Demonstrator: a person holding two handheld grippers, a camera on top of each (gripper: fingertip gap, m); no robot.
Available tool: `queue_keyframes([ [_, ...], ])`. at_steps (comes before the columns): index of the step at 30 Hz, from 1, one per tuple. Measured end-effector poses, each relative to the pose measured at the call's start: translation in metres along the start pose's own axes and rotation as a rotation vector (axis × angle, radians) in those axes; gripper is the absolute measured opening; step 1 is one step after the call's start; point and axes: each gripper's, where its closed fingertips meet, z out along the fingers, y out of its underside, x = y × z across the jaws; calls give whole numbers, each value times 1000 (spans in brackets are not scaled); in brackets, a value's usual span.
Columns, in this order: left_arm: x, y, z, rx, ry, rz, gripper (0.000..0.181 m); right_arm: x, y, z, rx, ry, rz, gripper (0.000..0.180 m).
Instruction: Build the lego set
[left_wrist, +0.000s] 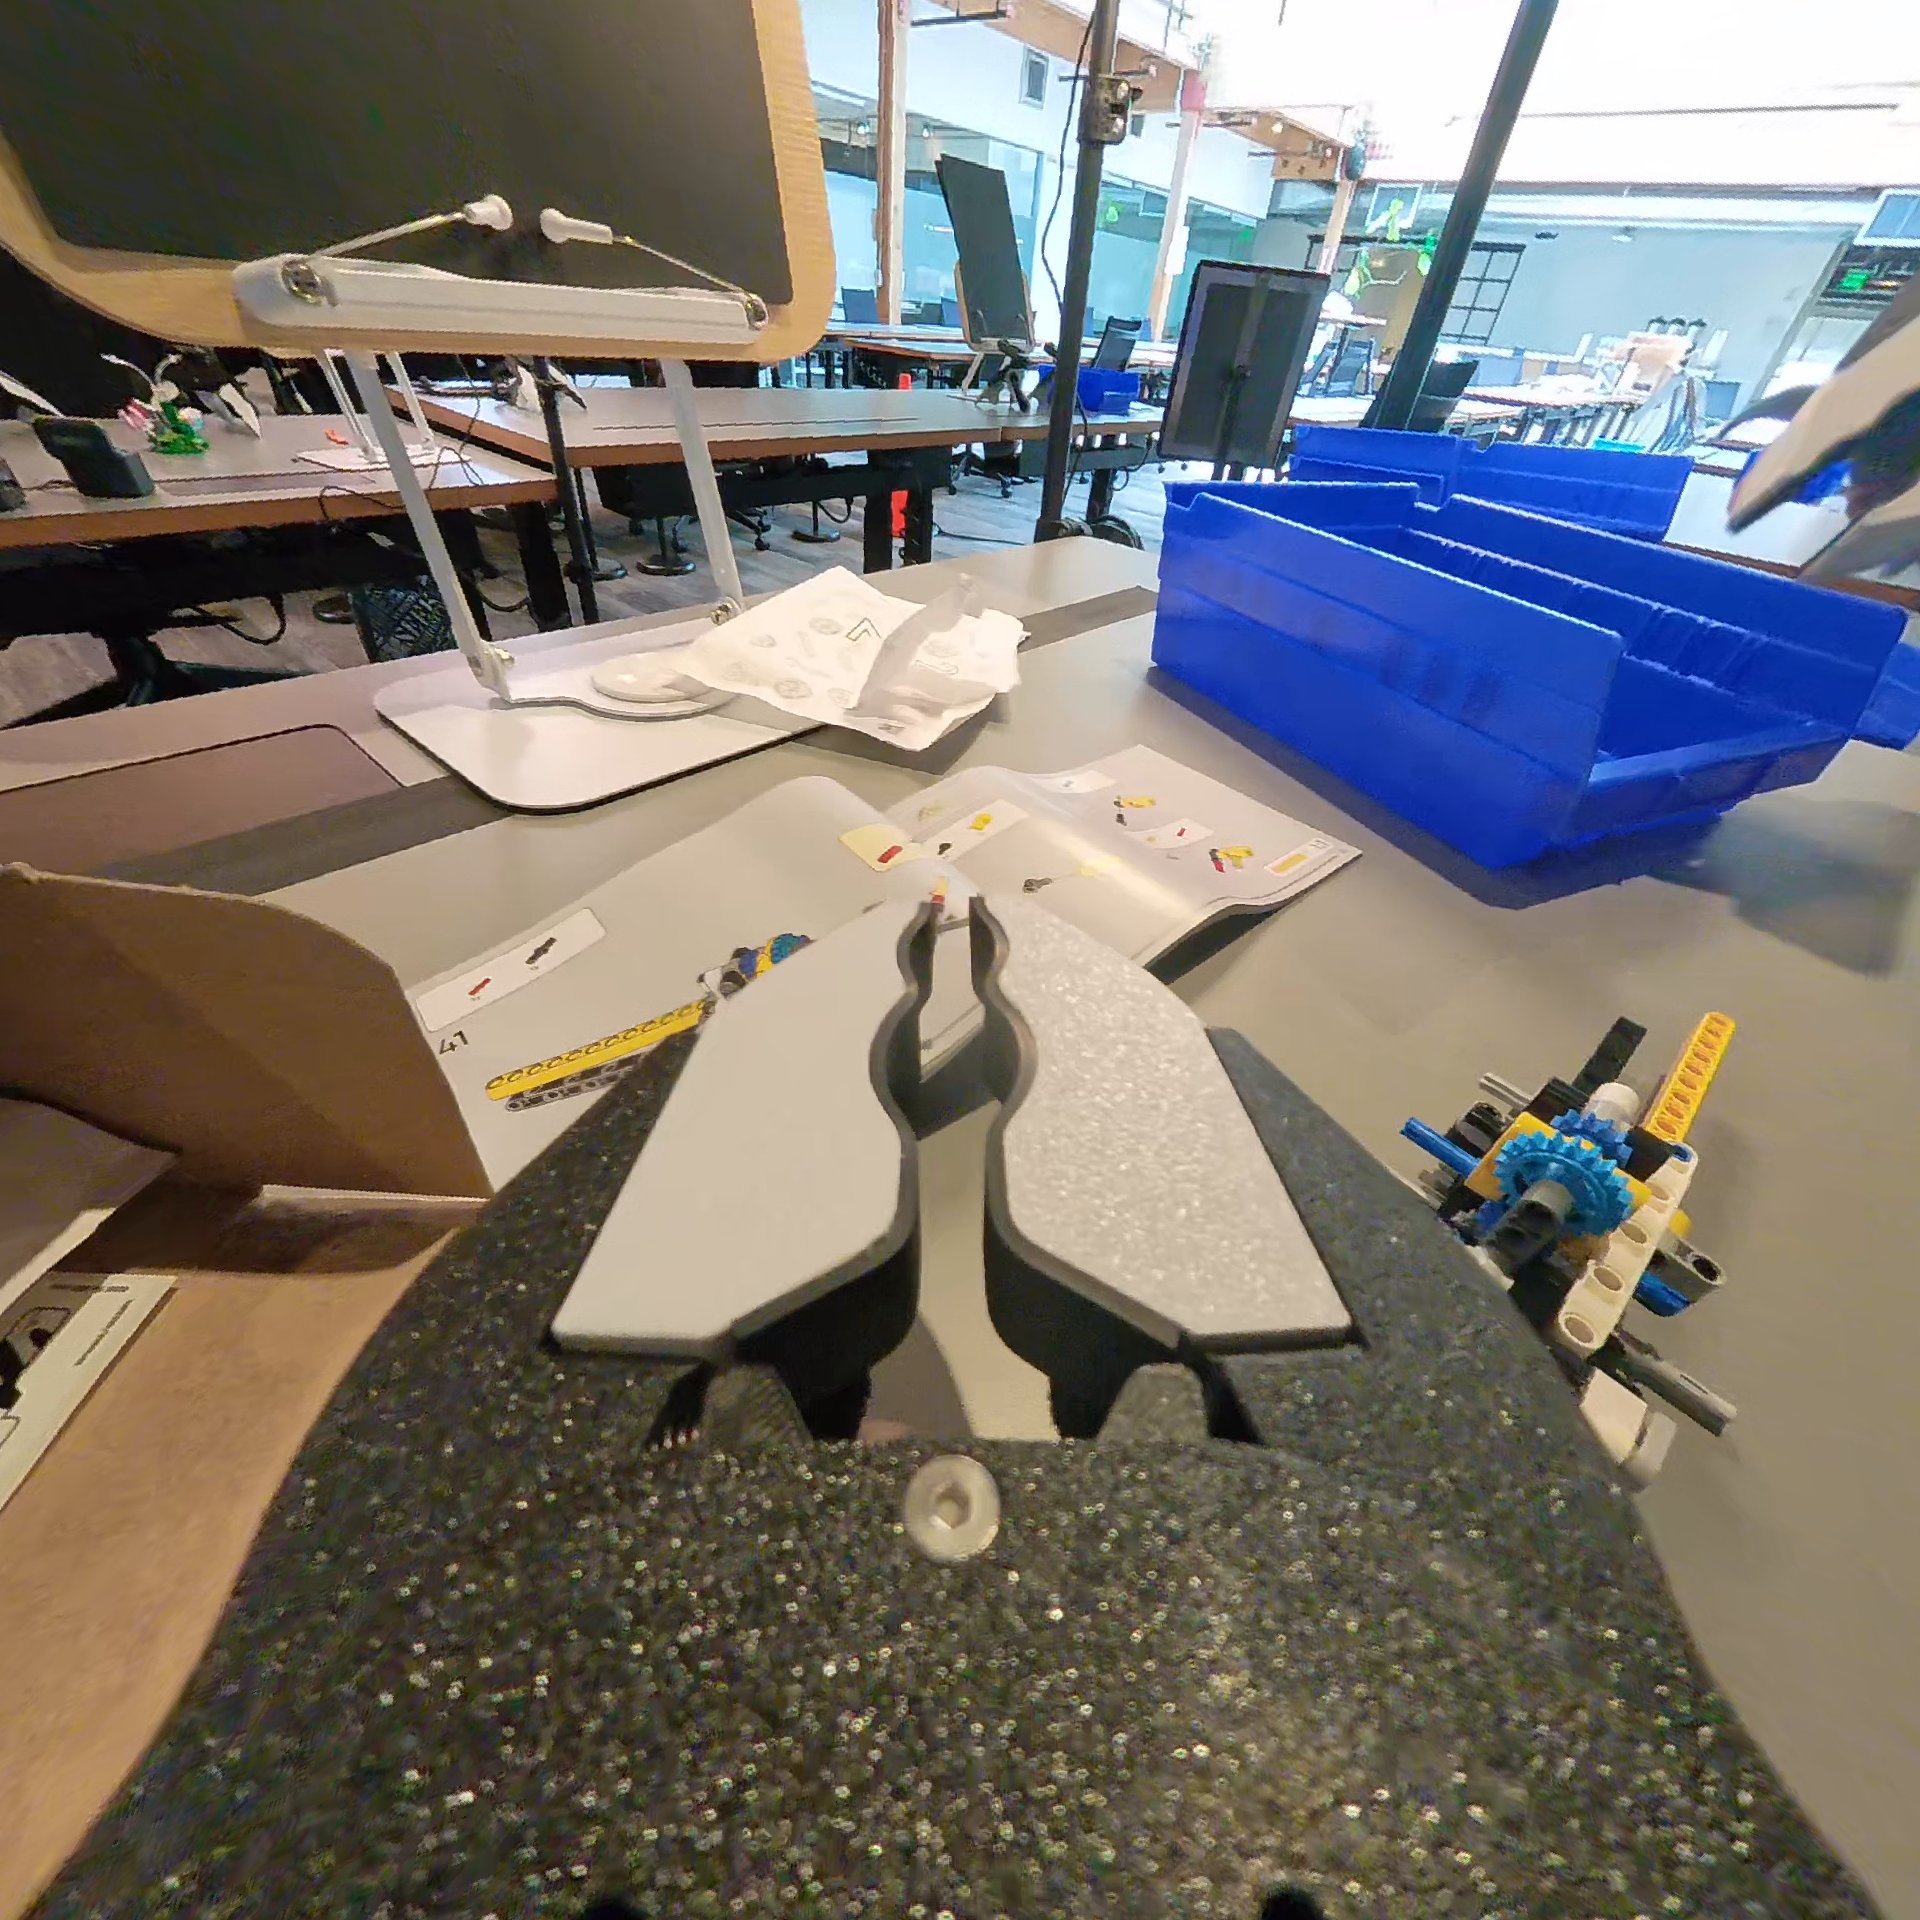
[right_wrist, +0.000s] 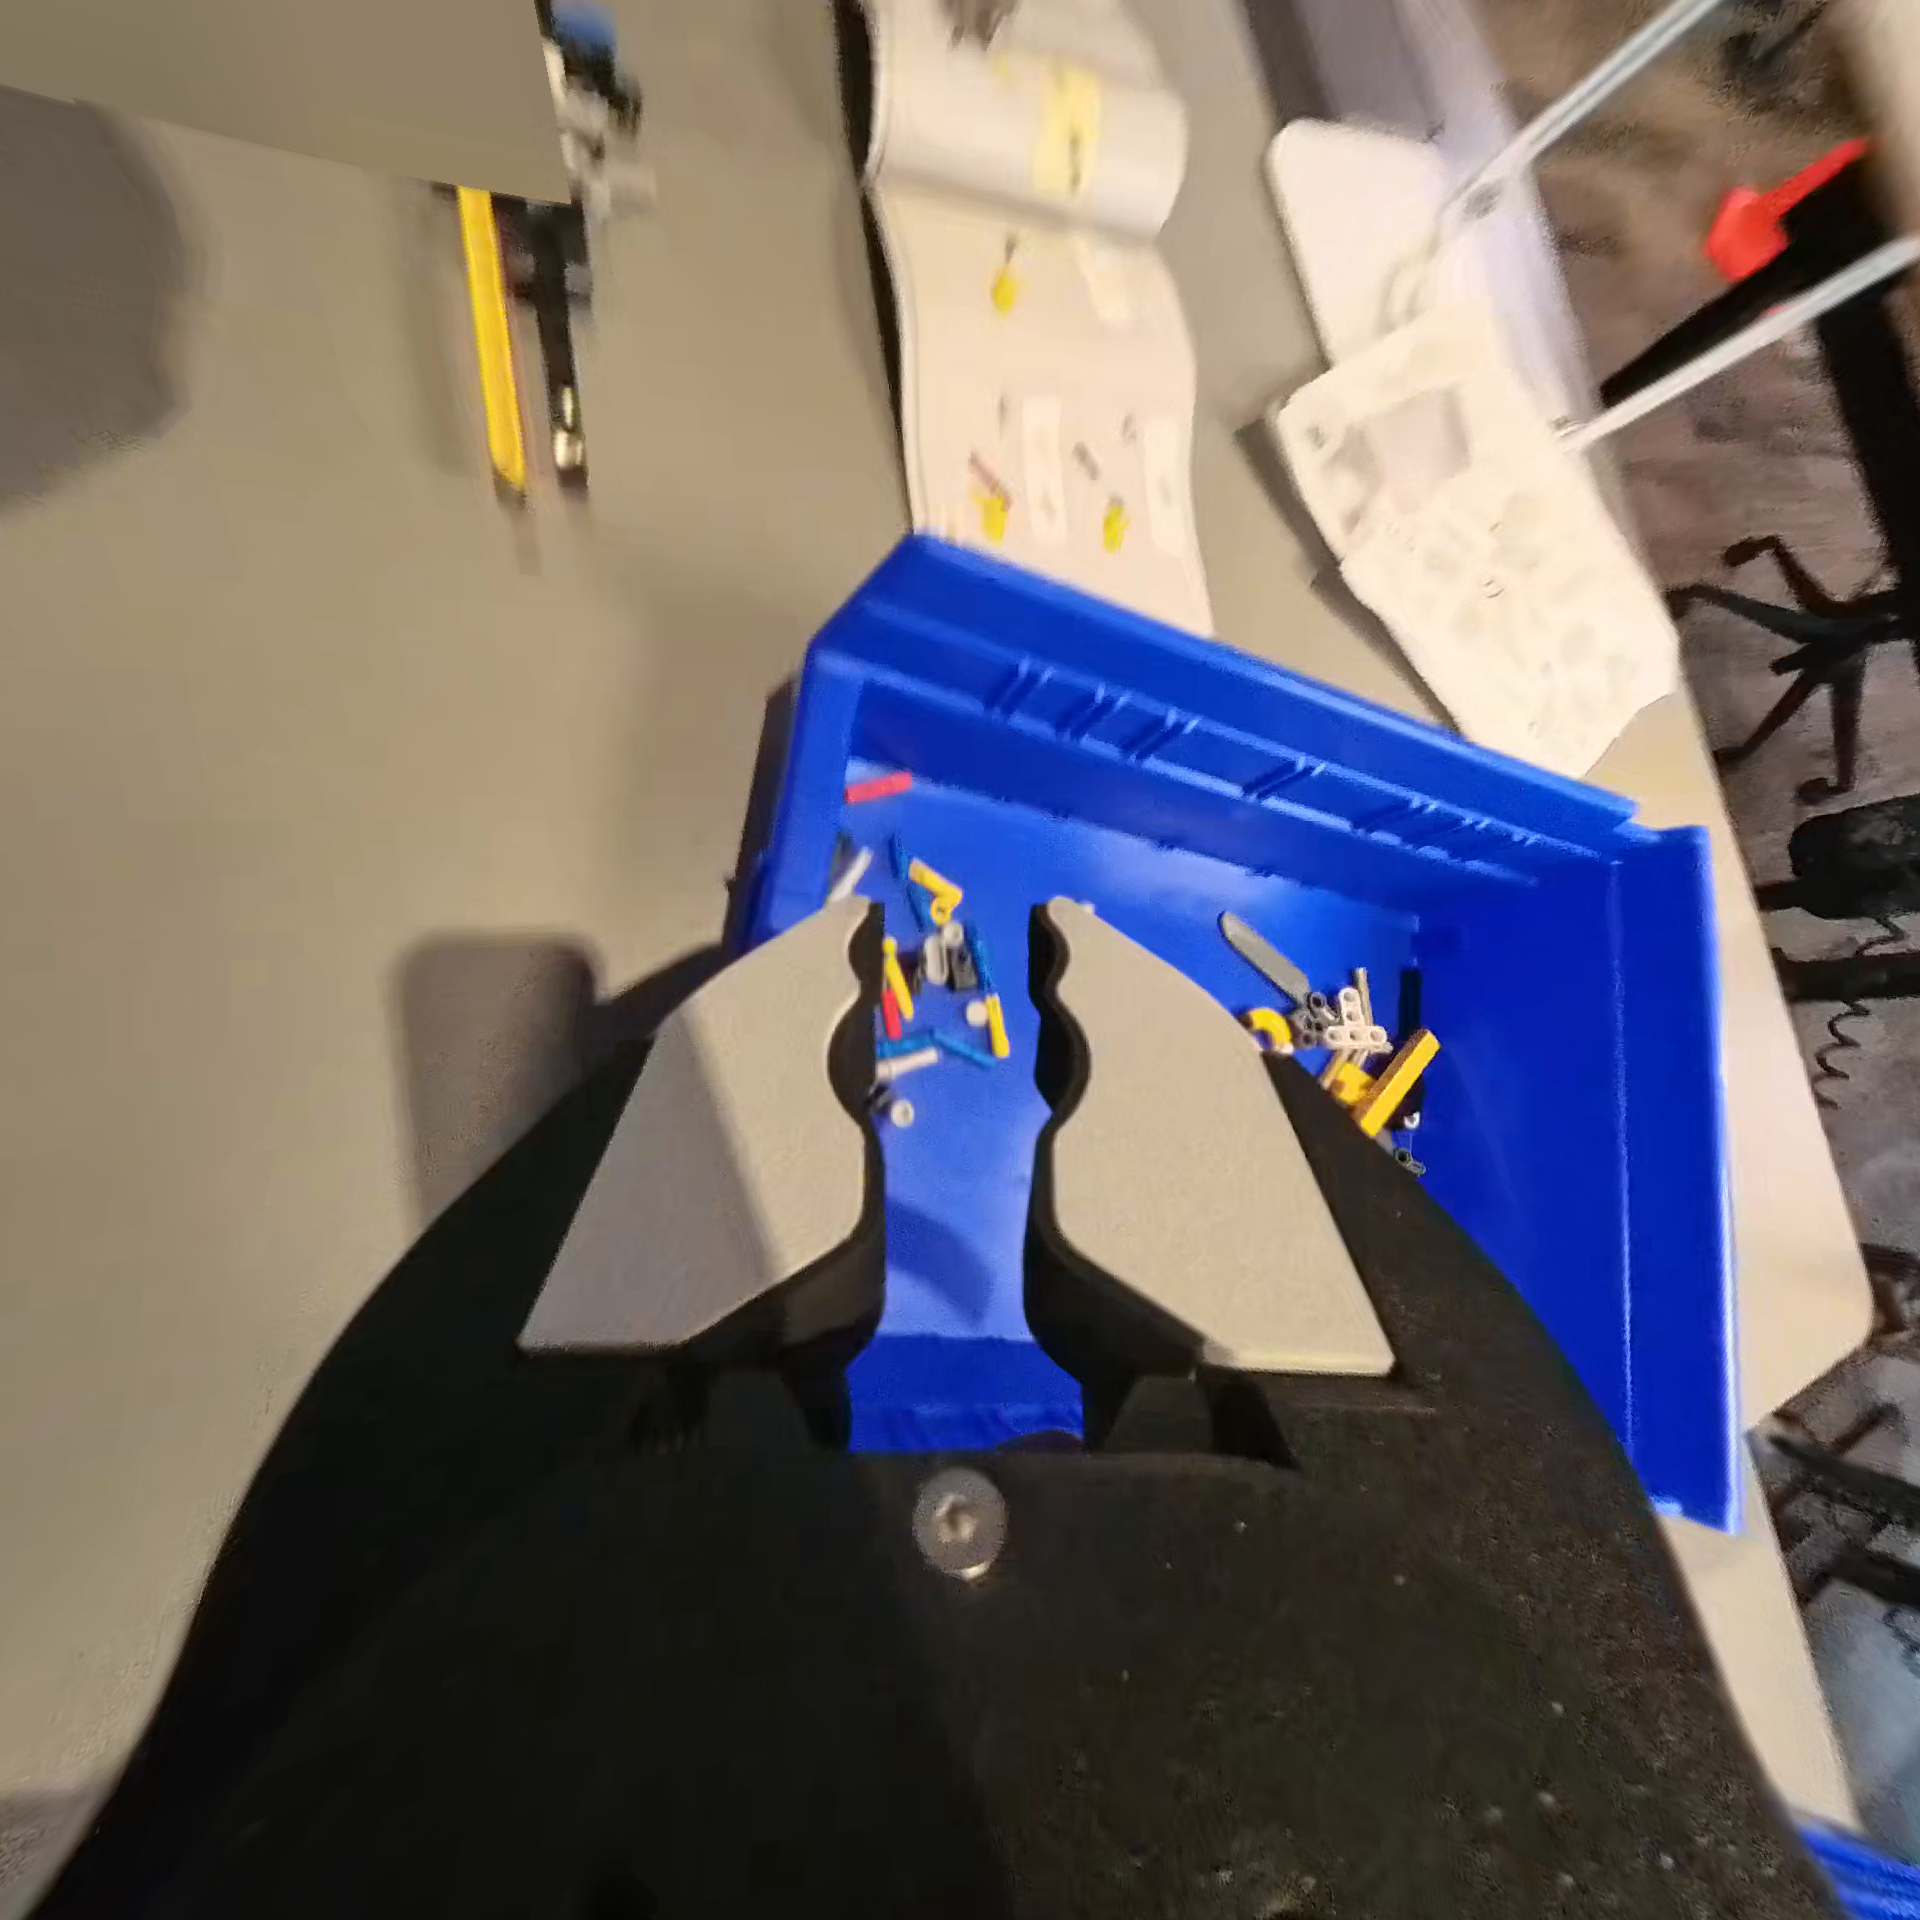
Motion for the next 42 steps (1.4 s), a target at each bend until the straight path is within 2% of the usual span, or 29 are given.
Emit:
queue_keyframes([
  [4,-1,1,1,-10,-16,8,6,-6,24,20,-103,-160,-139,17],
  [10,-2,7,6,-51,-46,36,7,-17,65,50,-354,-380,-174,4],
  [18,2,9,8,-72,-16,45,8,-26,68,67,-412,-503,-164,2],
  [29,7,9,7,-70,8,59,8,-28,84,82,-498,-548,-127,4],
  [42,6,9,7,-68,4,59,8,-24,88,86,-492,-547,-93,4],
])
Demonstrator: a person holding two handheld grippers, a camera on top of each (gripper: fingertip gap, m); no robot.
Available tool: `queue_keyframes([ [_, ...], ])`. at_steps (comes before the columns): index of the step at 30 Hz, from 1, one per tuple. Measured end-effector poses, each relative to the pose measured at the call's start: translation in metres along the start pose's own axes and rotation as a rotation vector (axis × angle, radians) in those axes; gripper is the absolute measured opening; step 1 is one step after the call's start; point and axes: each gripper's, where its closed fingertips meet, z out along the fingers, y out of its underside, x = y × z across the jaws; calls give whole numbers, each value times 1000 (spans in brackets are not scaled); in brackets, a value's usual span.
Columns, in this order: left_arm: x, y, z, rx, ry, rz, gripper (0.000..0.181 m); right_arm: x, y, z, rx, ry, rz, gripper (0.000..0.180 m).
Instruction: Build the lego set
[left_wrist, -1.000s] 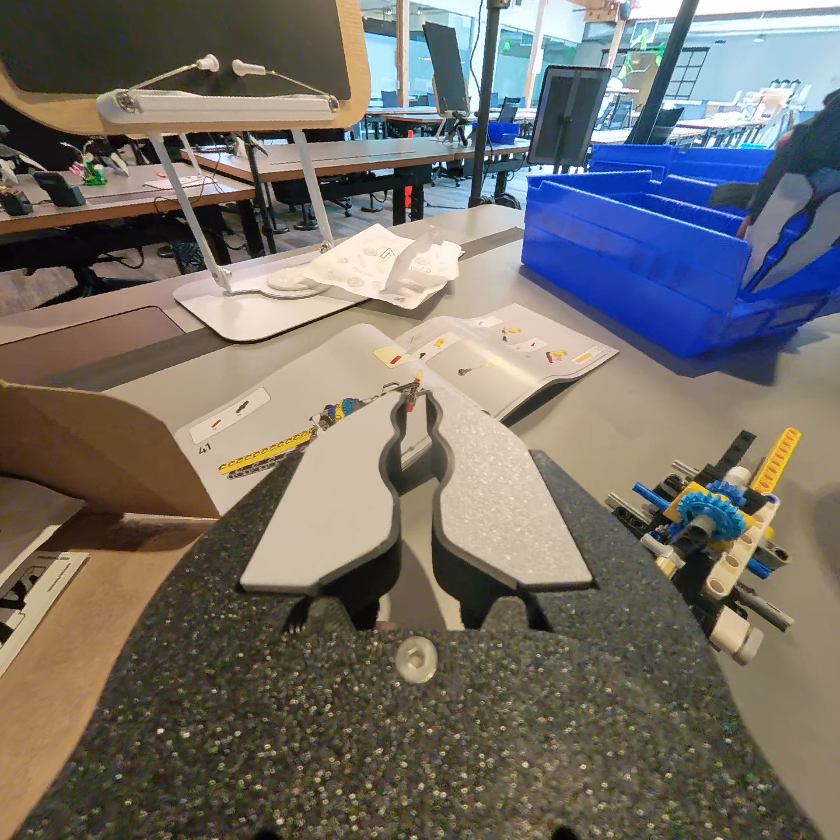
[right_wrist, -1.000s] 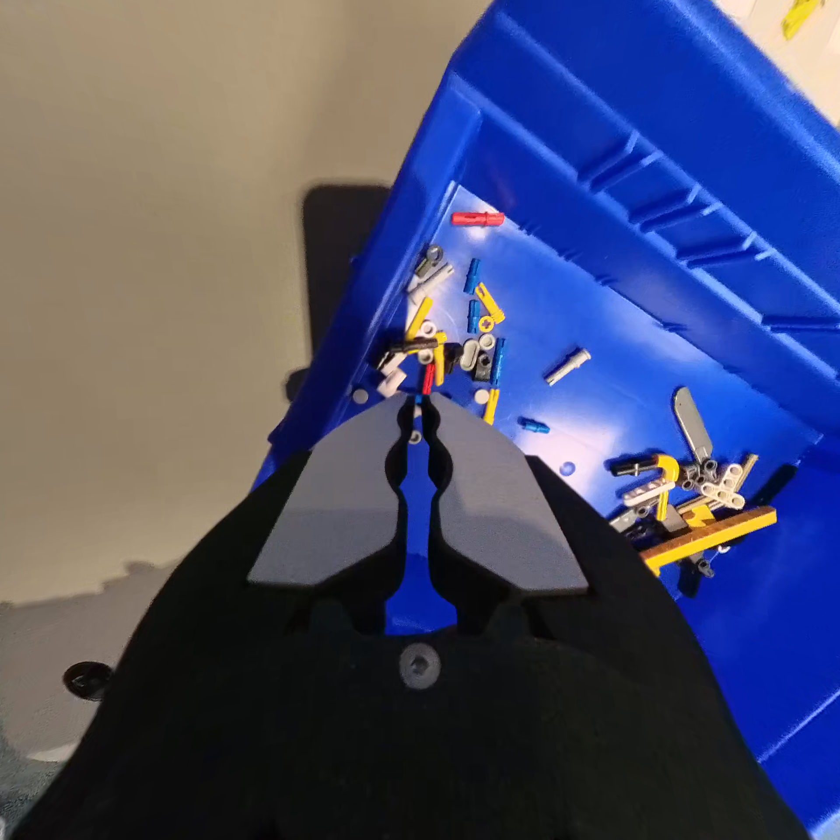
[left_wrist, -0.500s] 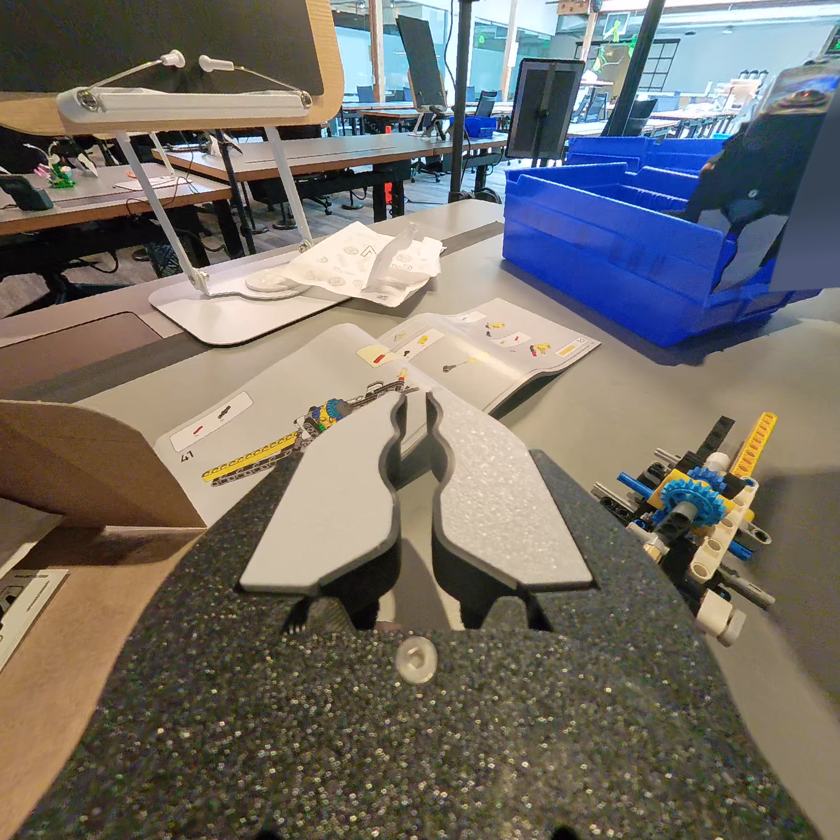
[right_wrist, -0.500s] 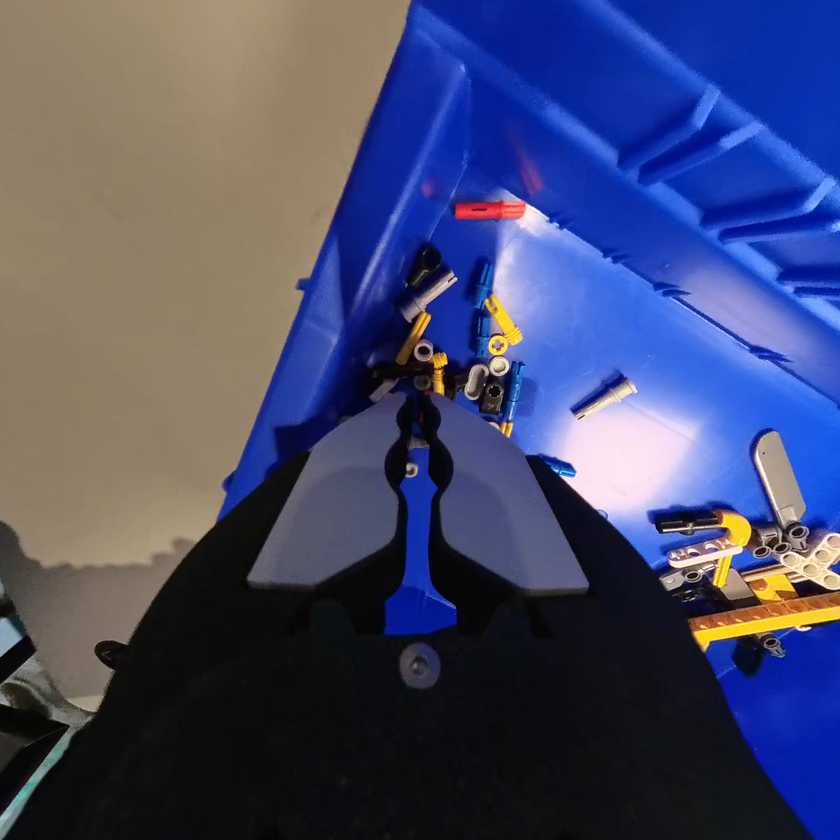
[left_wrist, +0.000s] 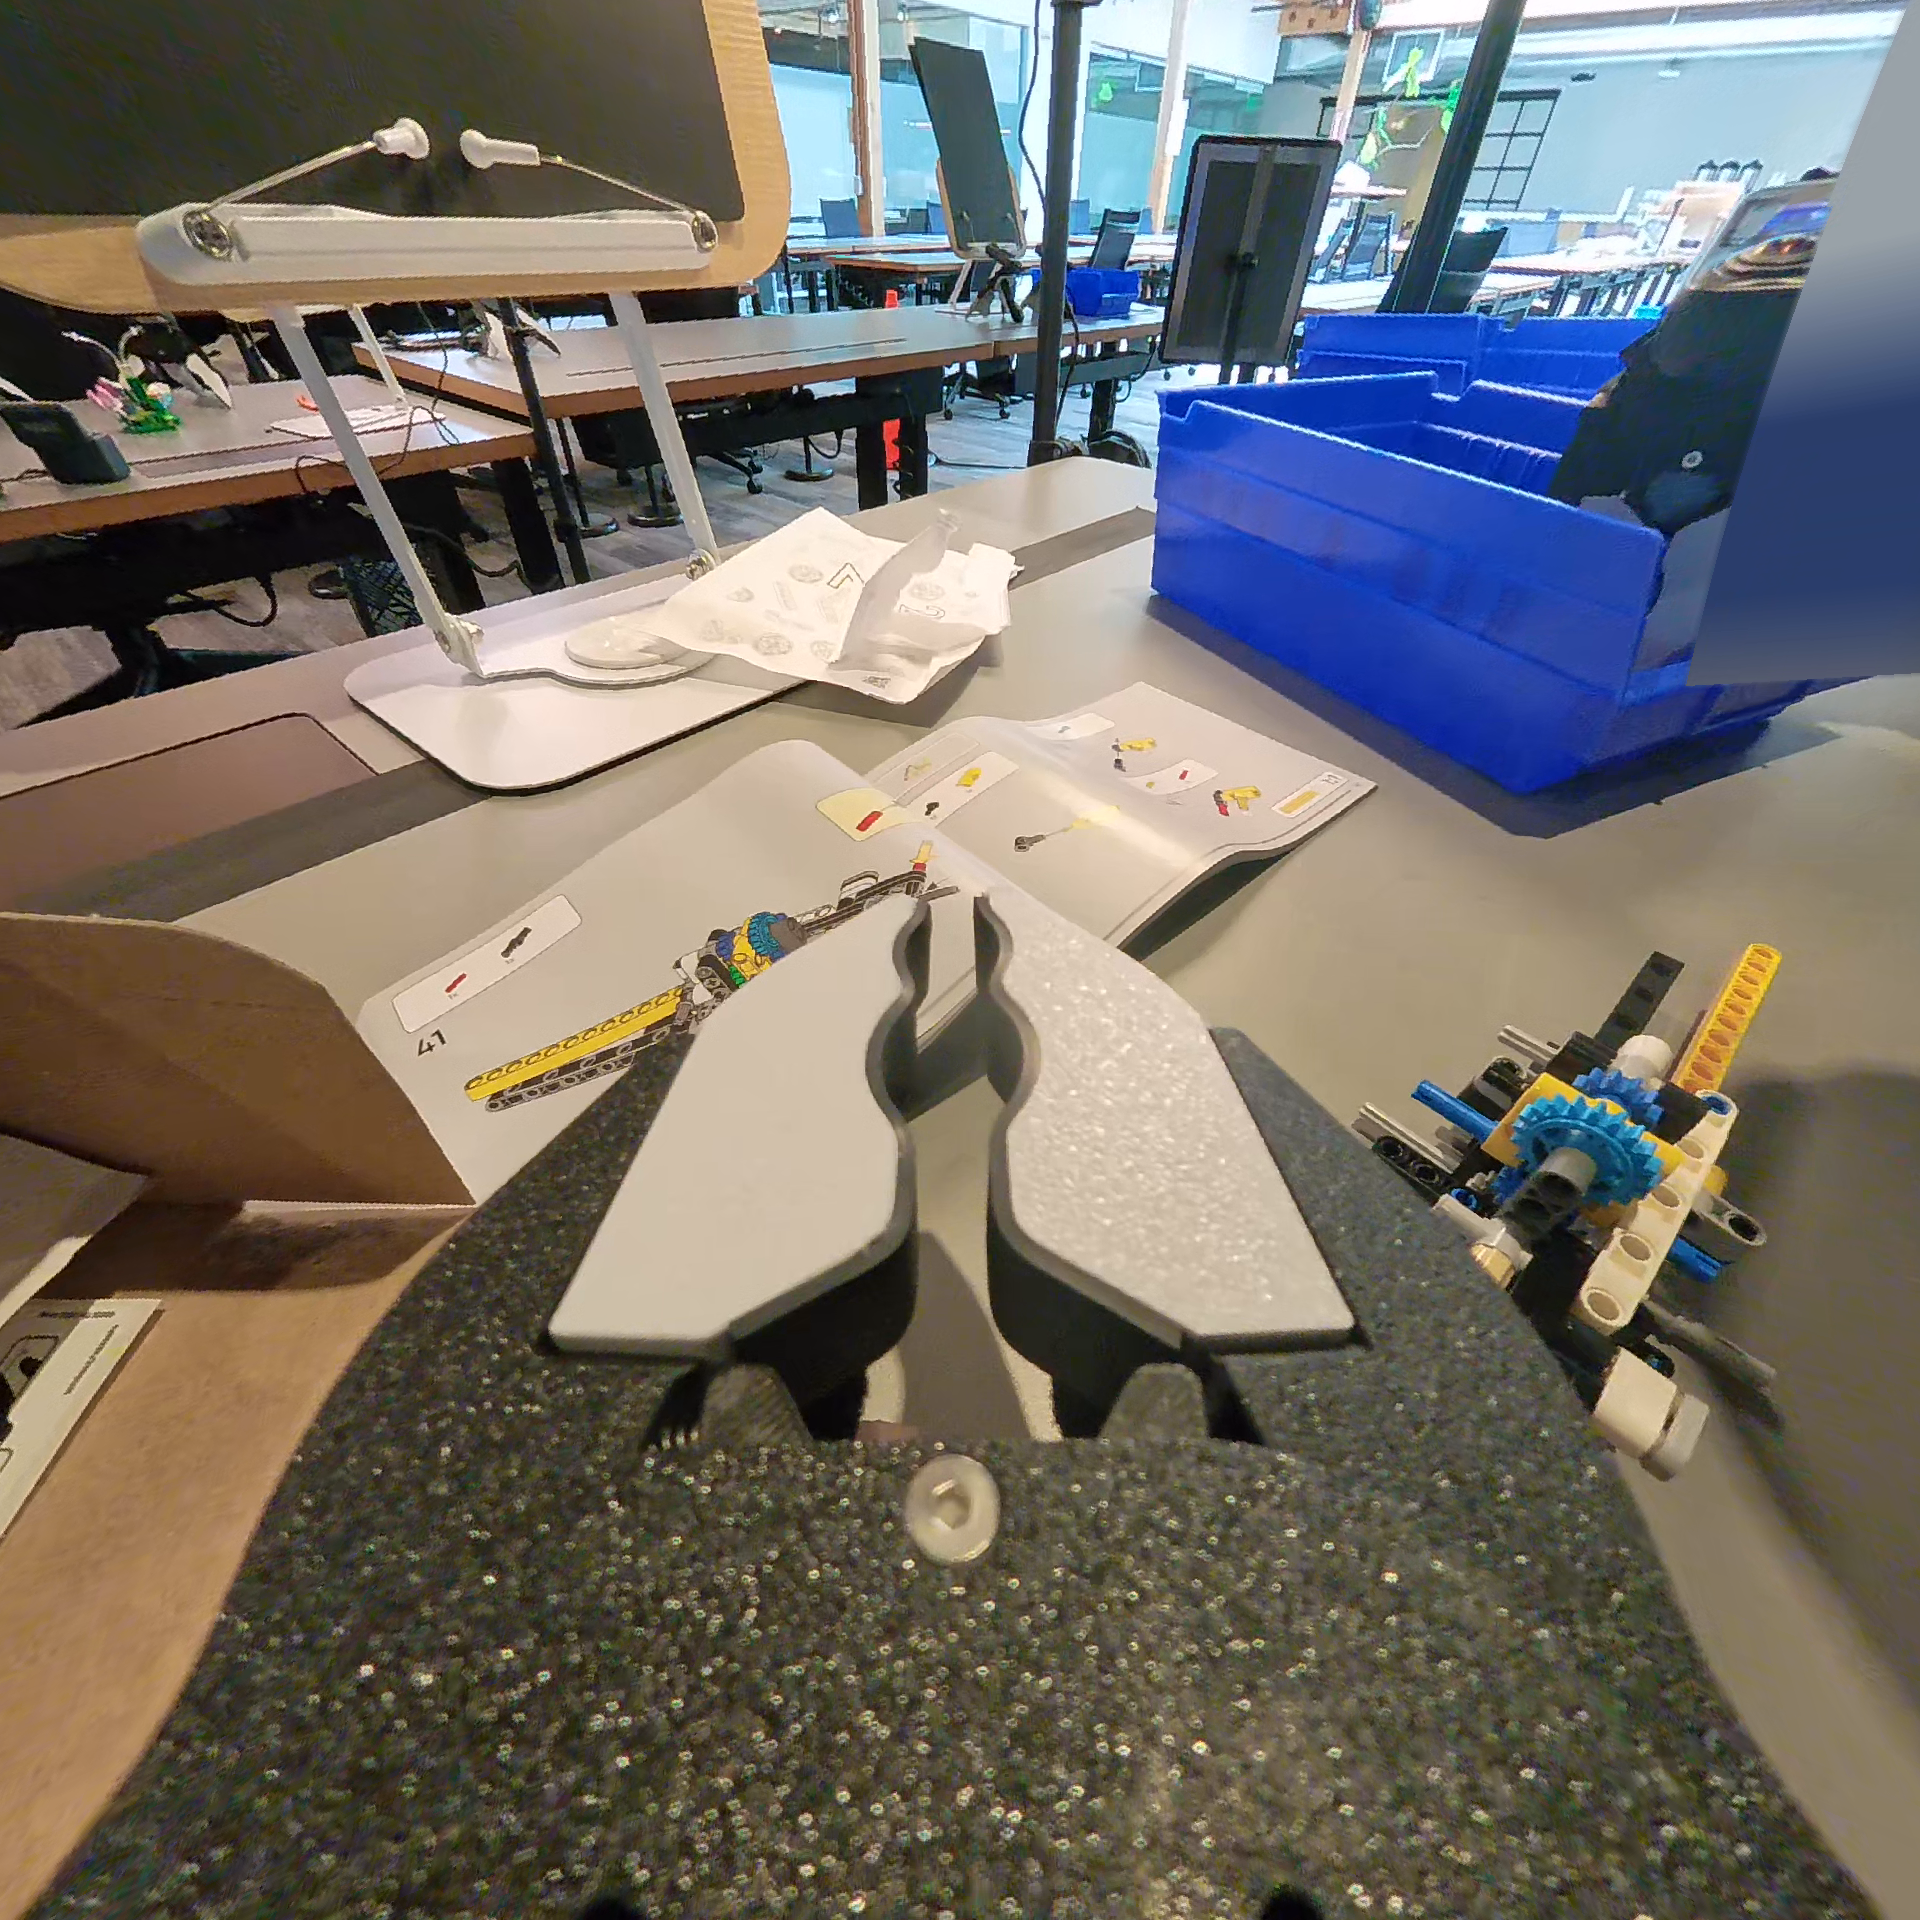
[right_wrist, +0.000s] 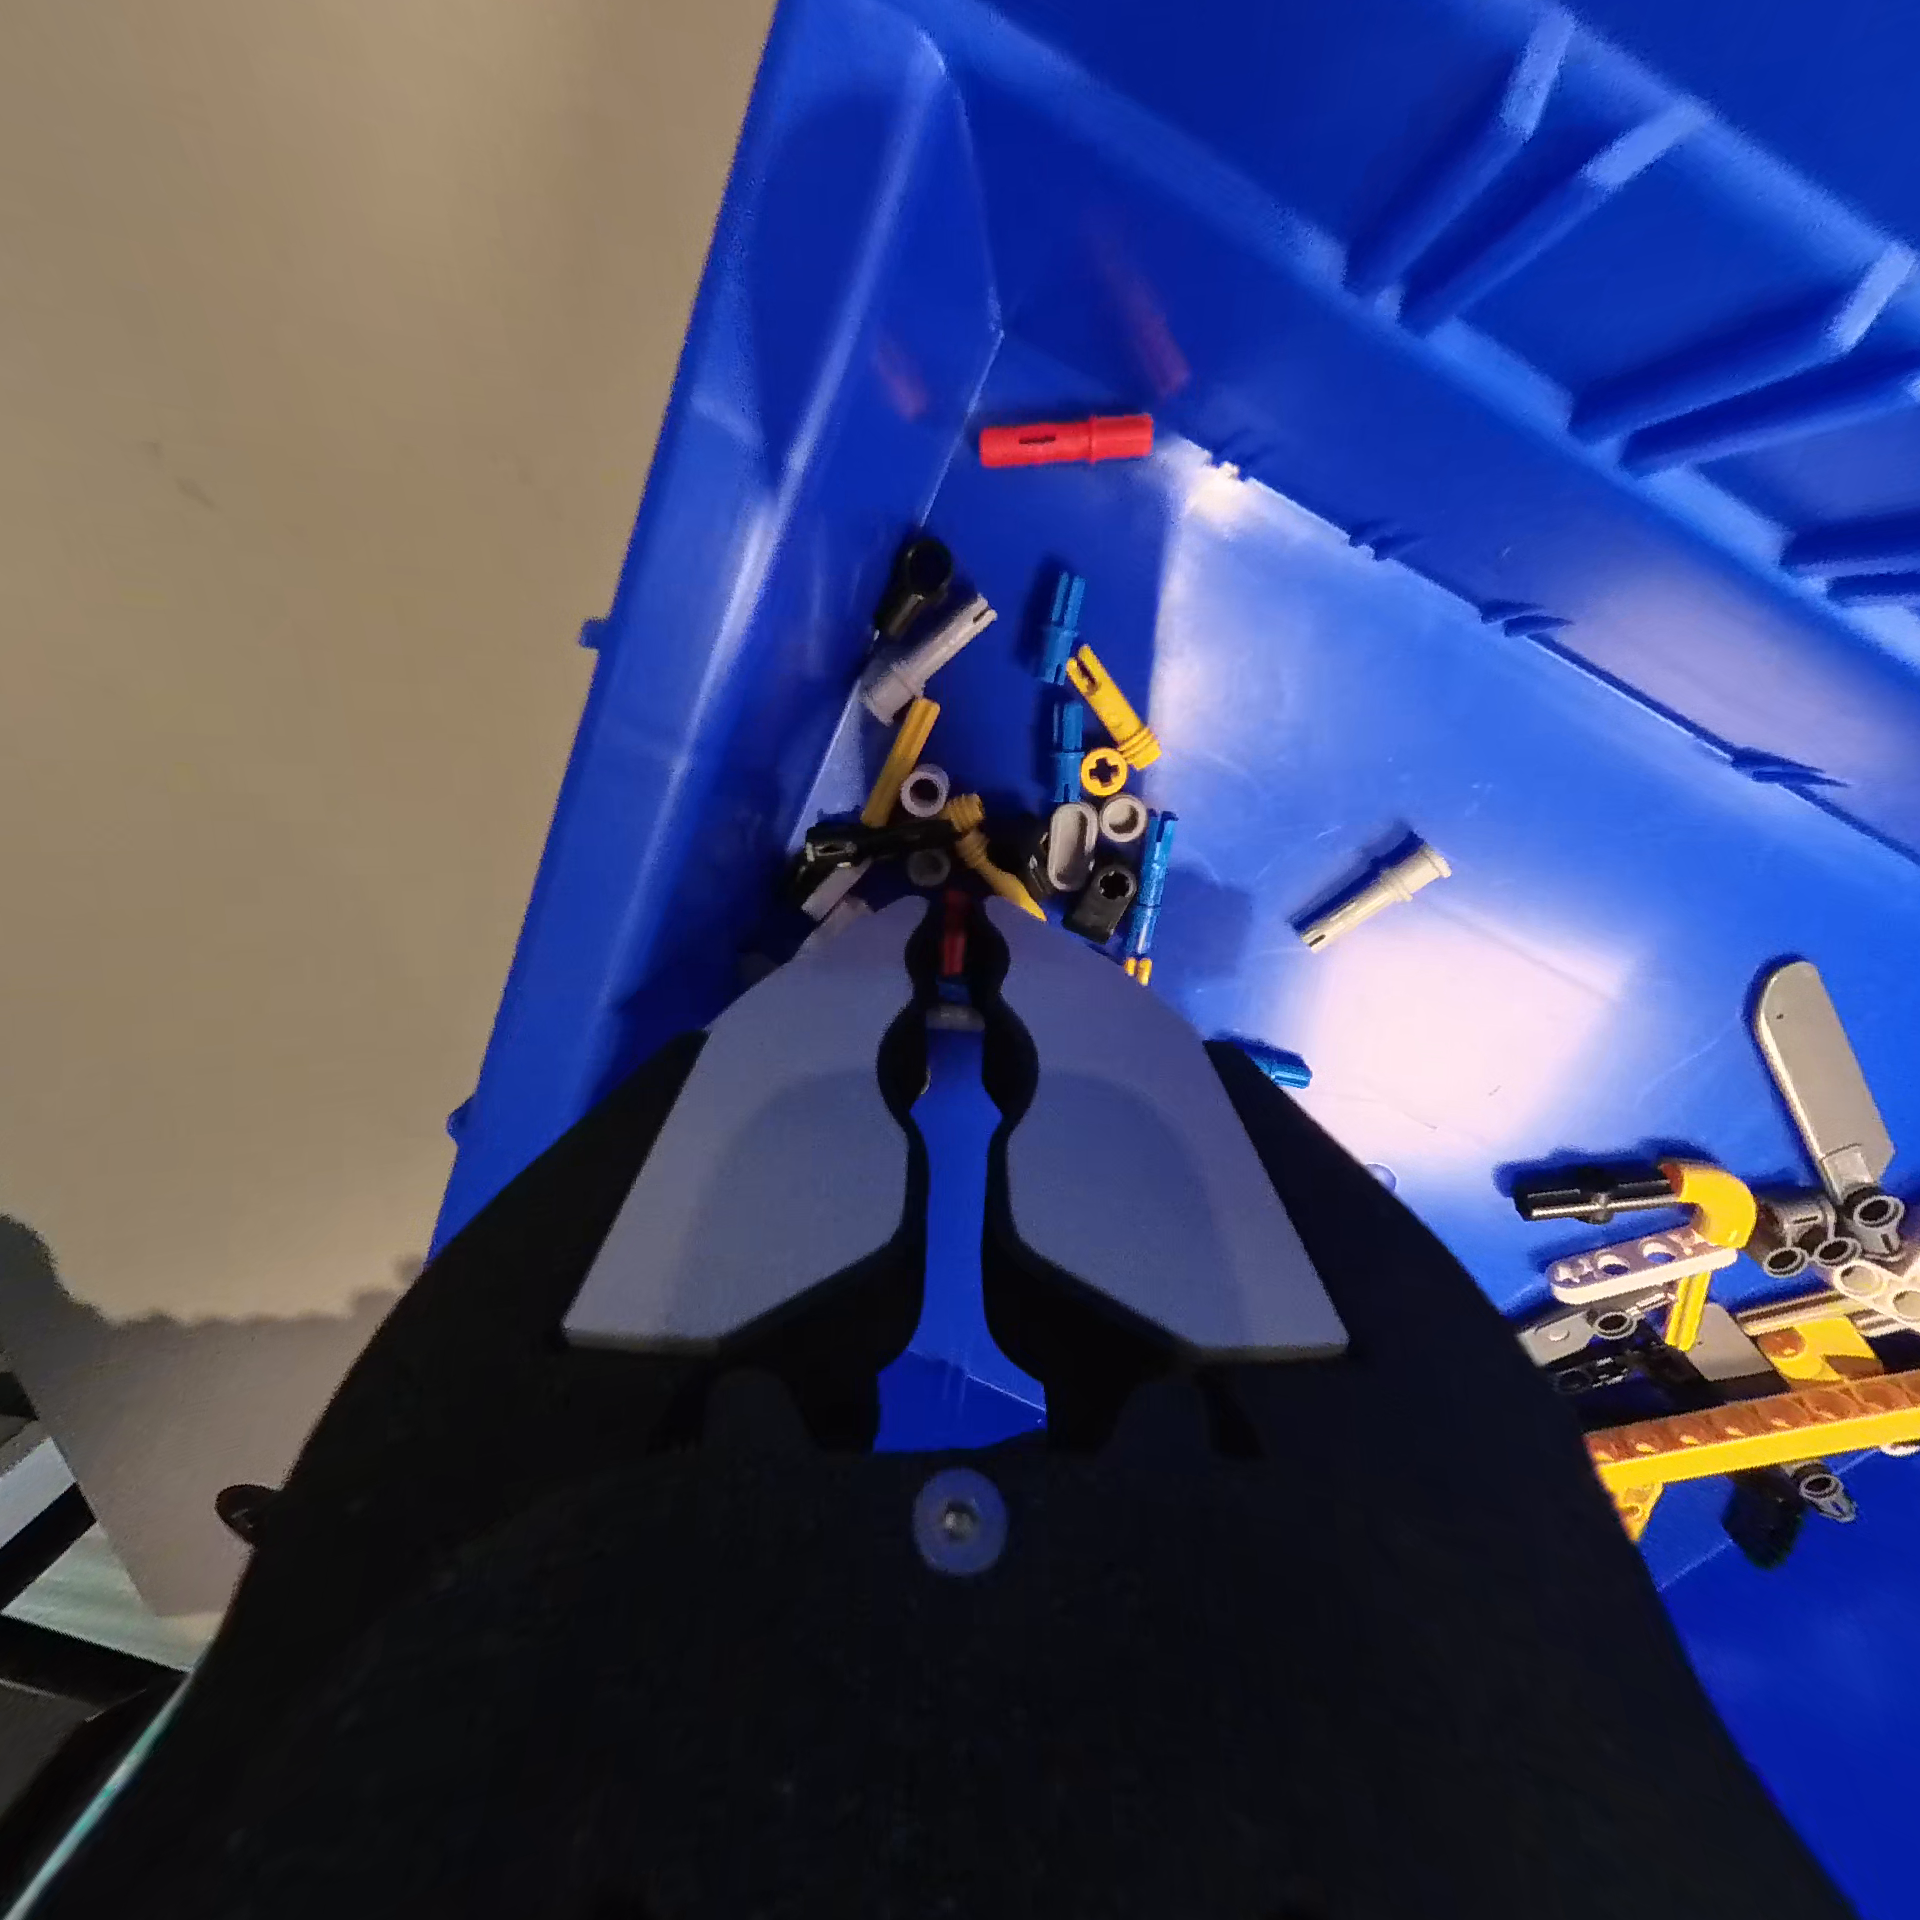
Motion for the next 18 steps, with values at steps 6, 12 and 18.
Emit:
queue_keyframes([
  [6,0,0,0,3,-1,2,7,2,-1,-4,0,44,6,4],
  [12,0,-1,-1,5,-12,9,7,-6,-31,-48,188,156,68,4],
  [18,-5,-2,-11,2,-52,34,7,-51,-102,-84,439,192,76,3],
])
